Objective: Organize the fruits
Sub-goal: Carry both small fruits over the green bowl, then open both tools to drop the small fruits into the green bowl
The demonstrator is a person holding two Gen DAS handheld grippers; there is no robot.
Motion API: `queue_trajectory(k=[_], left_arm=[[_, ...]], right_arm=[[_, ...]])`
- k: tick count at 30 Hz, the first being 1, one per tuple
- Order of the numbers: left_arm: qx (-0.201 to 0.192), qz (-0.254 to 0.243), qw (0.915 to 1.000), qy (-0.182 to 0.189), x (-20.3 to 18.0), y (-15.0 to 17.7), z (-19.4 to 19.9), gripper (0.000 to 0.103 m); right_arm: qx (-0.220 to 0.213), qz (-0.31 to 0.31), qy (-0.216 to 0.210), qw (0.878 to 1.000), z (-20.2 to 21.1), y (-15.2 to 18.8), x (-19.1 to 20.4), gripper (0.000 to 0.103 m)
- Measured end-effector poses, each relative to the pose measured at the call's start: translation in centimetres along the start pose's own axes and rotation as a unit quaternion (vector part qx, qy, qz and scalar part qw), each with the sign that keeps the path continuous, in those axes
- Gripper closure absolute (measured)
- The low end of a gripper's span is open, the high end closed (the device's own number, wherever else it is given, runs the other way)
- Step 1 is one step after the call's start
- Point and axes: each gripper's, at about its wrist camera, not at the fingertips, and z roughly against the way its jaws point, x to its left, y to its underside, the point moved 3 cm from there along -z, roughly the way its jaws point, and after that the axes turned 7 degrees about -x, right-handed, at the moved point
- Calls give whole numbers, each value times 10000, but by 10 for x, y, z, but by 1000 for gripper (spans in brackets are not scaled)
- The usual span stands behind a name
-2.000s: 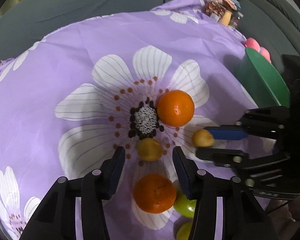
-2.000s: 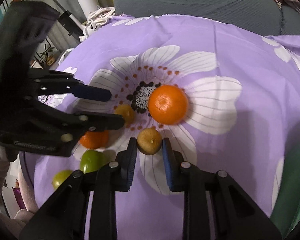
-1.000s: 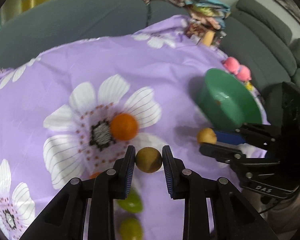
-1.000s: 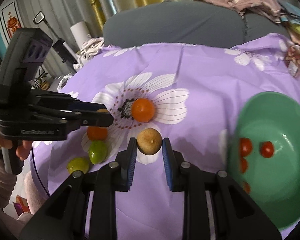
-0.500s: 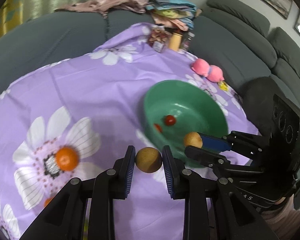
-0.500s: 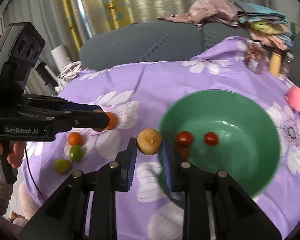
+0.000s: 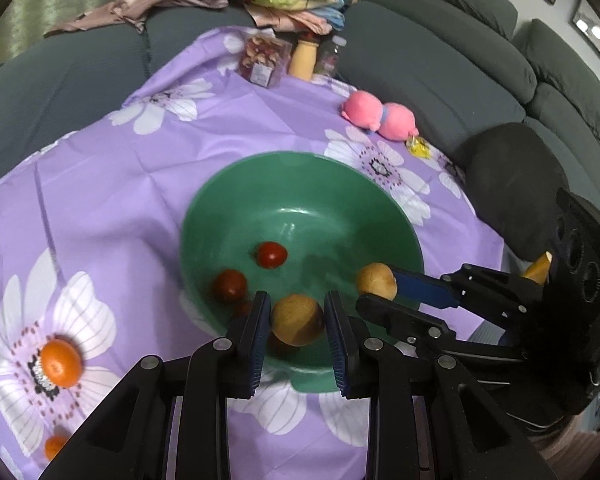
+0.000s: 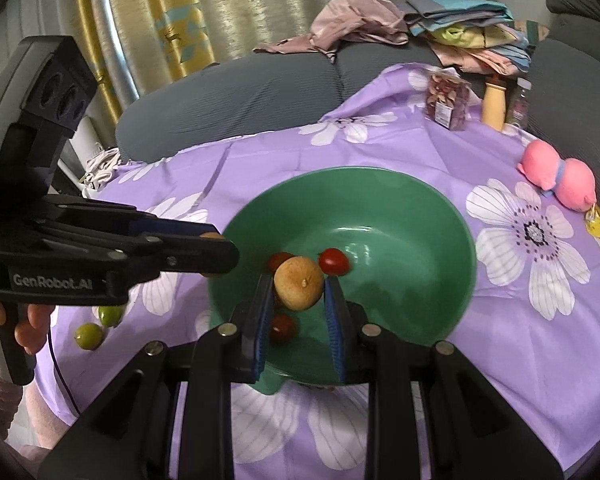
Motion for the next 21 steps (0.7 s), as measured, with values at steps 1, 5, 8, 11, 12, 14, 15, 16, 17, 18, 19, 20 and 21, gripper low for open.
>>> queue_trajectory(k=[1,5,8,11,12,14,15,16,17,18,19,20,21], left_arm=[[32,-9,10000,-1,-2,-1,-3,75],[147,-30,9999,-43,-4,1,-14,75],[210,-63,9996,-181,-3,3,-20,75],[240,-49,9995,-180,-3,5,-21,75],[240,-59,9995,-191,-3,5,-21,75],[218,-75,9995,-219,-3,5,-20,75],[205,-69,9996,-206,-3,5,-19,74],[190,-52,9996,-195,-3,5,-17,74],[183,-44,9996,-206,-3,4,-16,70],[176,-42,9996,-215,-3,5,-15,66],[169,-36,9996,-234,-3,5,-14,57],[148,-26,9995,-271,-2,6,-11,52],[127,-22,9994,-313,0,7,-8,51]], right_arm=[[1,-20,6,10000,0,0,-2,77],[22,-85,25,10000,-2,2,-8,77],[30,-104,18,9999,-2,3,-10,77],[38,-106,29,9999,-3,4,-10,75],[47,-107,33,9999,-3,4,-10,75],[56,-118,37,9999,-3,5,-11,75],[41,-146,41,9999,-3,5,-11,74],[41,-170,39,9998,-3,4,-11,72],[41,-183,41,9998,-3,4,-11,71],[36,-175,55,9998,-3,4,-10,68],[23,-169,63,9998,-2,4,-10,63],[2,-172,59,9998,0,4,-9,61],[-27,-186,56,9998,1,3,-9,57]])
